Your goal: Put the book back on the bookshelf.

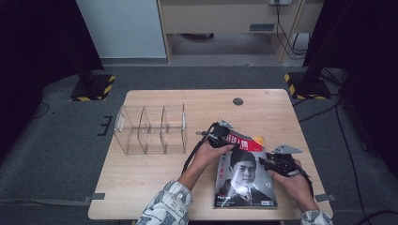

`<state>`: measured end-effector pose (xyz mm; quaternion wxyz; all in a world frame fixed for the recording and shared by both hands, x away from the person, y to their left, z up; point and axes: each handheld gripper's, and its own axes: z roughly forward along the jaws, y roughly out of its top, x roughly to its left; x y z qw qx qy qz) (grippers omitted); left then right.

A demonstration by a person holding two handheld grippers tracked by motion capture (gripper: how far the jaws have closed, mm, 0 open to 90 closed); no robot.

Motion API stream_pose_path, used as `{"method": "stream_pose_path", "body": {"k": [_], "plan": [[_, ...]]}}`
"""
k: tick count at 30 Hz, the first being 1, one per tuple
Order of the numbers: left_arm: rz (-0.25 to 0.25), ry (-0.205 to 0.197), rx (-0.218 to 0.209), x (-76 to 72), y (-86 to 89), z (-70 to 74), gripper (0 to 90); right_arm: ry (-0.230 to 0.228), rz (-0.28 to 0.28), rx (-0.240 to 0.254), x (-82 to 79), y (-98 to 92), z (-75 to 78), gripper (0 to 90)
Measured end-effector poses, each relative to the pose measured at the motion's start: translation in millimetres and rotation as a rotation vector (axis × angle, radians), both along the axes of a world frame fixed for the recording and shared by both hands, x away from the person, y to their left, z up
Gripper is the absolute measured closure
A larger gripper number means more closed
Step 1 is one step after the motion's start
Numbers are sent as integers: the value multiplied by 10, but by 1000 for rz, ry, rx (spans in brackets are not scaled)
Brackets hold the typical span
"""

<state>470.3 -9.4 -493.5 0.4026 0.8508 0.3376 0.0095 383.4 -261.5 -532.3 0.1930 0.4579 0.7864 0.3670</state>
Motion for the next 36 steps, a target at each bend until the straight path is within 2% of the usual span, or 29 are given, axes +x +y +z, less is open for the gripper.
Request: {"method": "stream_pose_path", "body": {"k": [6, 9, 13, 15, 17, 22, 23, 26, 28, 31, 36], "plan": [[-41, 8, 8, 50, -60, -15, 503, -2, 9, 17, 13, 23, -13, 577], [-41, 23, 5, 65, -49, -32, 513, -8, 15, 12, 26, 43, -15, 580], [-17, 27, 37, 49, -34, -11, 645, -13, 15, 19, 25, 52, -21, 578], [-10, 29, 38, 43, -38, 9, 717, -15, 18, 21, 21, 51, -24, 576], [0, 38, 22, 43, -33, 30, 772, -20, 21, 17, 14, 50, -24, 572], [3, 58, -21, 23, -7, 88, 815, -16, 32, 27, -18, 13, 2, 550], [0, 57, -21, 20, -2, 103, 825, -22, 26, 38, -30, -9, 22, 548], [-5, 64, -64, -15, -2, 180, 847, -49, -15, 69, -40, -96, 78, 539], [-12, 56, -81, -38, -4, 232, 857, -56, -65, 85, -39, -173, 106, 527], [-19, 32, -92, -83, -3, 327, 863, -68, -119, 80, -40, -258, 112, 526], [-34, -1, -113, -145, 27, 500, 866, -77, -197, 27, -49, -336, 99, 497]]}}
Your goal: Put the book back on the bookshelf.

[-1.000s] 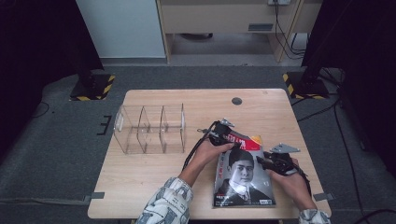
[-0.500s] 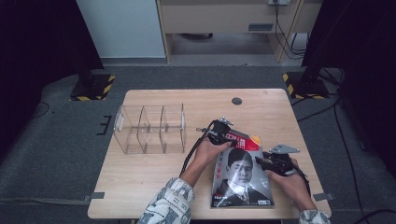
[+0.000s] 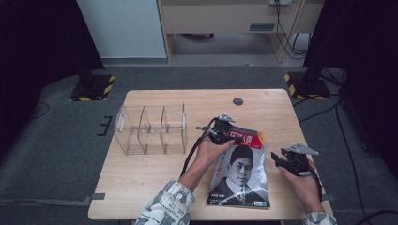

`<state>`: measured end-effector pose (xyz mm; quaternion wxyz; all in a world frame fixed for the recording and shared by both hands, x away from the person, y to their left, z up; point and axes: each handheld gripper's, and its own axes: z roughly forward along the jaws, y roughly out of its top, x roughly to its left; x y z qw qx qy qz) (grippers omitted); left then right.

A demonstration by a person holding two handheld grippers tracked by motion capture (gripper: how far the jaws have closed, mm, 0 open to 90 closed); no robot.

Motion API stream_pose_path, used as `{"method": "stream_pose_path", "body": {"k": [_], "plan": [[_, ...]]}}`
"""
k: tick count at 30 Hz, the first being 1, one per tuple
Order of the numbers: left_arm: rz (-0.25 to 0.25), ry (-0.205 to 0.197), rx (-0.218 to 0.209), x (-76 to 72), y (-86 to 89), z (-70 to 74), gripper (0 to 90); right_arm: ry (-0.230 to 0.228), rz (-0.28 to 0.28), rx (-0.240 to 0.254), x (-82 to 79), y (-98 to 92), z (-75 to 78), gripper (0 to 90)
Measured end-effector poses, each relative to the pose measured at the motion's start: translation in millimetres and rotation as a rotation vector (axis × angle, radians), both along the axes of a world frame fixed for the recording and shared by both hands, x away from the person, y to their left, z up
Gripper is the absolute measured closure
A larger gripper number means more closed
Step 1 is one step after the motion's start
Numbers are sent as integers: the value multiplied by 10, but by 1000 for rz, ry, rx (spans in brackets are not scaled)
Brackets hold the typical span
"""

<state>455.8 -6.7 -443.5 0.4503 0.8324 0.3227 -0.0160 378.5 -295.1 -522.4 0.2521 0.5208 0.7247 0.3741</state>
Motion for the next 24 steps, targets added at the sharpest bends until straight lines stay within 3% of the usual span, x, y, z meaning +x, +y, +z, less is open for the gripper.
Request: {"method": "stream_pose_path", "body": {"k": [3, 6, 20, 24], "plan": [[-11, -31, -4, -26, 25, 108, 867, 18, -24, -6, 19, -15, -39, 453], [-13, -45, -15, -40, 45, 163, 867, 32, -14, -24, 30, 0, -66, 423], [-8, -53, -92, -68, 138, 304, 867, 65, 8, -68, 47, 101, -144, 332], [-17, -69, -107, -92, 156, 389, 867, 76, 5, -54, 59, 114, -148, 305]]}}
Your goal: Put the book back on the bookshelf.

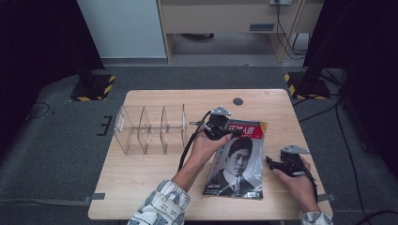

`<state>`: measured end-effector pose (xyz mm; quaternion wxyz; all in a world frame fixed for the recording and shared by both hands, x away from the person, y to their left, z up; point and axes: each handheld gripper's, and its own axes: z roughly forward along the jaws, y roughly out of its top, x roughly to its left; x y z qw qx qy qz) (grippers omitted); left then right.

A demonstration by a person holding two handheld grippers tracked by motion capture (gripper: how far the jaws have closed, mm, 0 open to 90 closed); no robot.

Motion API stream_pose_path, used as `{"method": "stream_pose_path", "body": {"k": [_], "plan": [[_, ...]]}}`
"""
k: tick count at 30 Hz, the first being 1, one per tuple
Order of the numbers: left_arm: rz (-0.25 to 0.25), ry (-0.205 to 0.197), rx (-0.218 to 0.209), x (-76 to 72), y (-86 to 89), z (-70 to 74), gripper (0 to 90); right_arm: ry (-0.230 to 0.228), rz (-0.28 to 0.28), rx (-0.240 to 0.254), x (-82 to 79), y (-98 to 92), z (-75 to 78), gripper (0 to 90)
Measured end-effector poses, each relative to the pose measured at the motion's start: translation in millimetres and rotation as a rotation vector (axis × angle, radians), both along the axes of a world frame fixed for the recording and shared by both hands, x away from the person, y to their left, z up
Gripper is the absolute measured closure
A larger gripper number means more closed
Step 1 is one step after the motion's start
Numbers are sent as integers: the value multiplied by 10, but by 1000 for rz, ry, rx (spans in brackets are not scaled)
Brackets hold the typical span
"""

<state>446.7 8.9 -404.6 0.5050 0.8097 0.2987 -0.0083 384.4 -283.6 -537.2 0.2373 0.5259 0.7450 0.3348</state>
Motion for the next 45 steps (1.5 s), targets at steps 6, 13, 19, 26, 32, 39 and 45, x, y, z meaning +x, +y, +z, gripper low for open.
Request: {"method": "stream_pose_path", "body": {"k": [6, 13, 19, 26, 32, 39, 45], "plan": [[-4, -23, -38, -38, 60, 138, 868, 7, 1, 7, 9, -1, -2, 291], [9, -49, -60, -62, 133, 274, 868, 8, 5, 4, 11, -3, -1, 288], [23, -73, -77, -61, 210, 409, 868, 6, 10, 5, 9, 4, -2, 289], [37, -92, -104, -96, 300, 484, 868, 7, -1, 4, 6, 10, -3, 276], [53, -117, -117, -192, 448, 541, 868, 10, -2, 6, 11, 9, -3, 271], [75, -138, -126, -258, 634, 615, 868, 10, -3, 5, 10, 10, -3, 271], [85, -150, -132, -332, 769, 653, 868, 11, -2, 7, 10, 10, -3, 271]]}}
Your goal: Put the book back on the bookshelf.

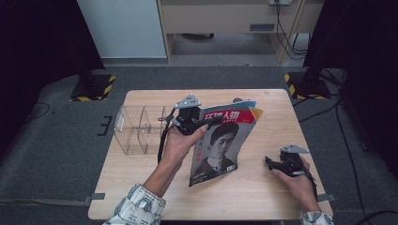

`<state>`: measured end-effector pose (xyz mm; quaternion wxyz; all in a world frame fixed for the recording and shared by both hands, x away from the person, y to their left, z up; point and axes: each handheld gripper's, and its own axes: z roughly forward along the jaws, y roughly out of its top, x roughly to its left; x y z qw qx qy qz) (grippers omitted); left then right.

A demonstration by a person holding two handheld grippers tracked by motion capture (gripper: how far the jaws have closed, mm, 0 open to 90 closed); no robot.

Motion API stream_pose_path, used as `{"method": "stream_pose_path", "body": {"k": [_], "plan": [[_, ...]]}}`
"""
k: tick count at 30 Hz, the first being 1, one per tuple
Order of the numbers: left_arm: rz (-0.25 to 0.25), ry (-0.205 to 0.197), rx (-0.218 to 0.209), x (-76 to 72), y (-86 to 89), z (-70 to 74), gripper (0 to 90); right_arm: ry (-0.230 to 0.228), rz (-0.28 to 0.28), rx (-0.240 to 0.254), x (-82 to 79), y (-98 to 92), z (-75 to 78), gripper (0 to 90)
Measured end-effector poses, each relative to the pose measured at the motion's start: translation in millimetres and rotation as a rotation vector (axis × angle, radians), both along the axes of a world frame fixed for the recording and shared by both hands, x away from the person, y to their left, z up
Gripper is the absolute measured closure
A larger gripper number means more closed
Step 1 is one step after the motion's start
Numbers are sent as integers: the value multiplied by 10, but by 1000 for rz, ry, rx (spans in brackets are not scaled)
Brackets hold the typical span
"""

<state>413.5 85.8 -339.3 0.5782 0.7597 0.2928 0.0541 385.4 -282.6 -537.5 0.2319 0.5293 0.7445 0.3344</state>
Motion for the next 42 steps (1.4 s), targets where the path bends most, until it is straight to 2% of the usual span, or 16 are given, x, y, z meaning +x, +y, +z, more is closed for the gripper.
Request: {"method": "stream_pose_path", "body": {"k": [9, 17, 23, 27, 33, 42], "plan": [[-10, -27, 24, -137, 163, 59, 868, 0, 0, -1, 0, 0, 0, 271], [-22, -26, 15, -265, 339, 44, 868, -1, -1, -2, -1, 2, 0, 271], [-30, -34, 30, -334, 437, 68, 868, -3, 1, -6, -9, 5, 1, 274], [-21, -36, 23, -346, 509, 83, 868, -2, 0, -4, -9, 5, 0, 273], [-19, -44, 33, -365, 594, 103, 868, -2, -4, -2, -7, 5, 0, 272], [-15, -51, 16, -395, 756, 121, 868, -2, -4, -2, -7, 5, 0, 272]]}}
